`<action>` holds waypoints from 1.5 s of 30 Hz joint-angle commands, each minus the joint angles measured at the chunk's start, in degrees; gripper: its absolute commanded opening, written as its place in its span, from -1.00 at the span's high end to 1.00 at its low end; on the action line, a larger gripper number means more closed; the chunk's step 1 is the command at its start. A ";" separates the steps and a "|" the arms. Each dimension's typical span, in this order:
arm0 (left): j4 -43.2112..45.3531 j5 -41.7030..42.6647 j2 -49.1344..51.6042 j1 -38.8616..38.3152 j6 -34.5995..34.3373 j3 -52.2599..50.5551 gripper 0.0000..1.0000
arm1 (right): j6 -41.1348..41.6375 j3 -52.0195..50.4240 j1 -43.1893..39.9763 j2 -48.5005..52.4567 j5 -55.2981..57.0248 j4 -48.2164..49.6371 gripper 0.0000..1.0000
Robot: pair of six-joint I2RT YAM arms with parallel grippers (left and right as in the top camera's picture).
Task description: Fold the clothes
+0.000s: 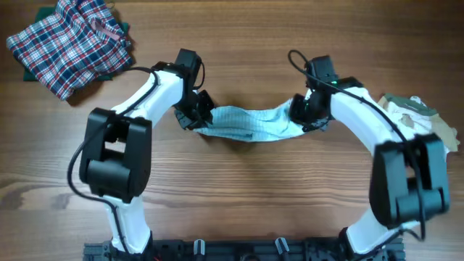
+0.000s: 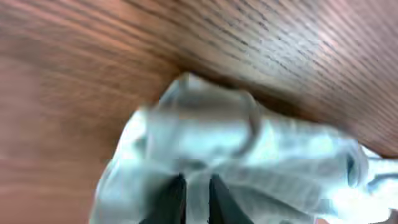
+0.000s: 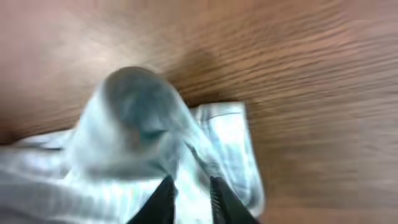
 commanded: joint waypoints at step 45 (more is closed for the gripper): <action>4.61 -5.95 -0.87 -5.35 1.46 -2.60 0.92 | -7.26 0.07 6.38 7.69 -8.83 7.17 0.92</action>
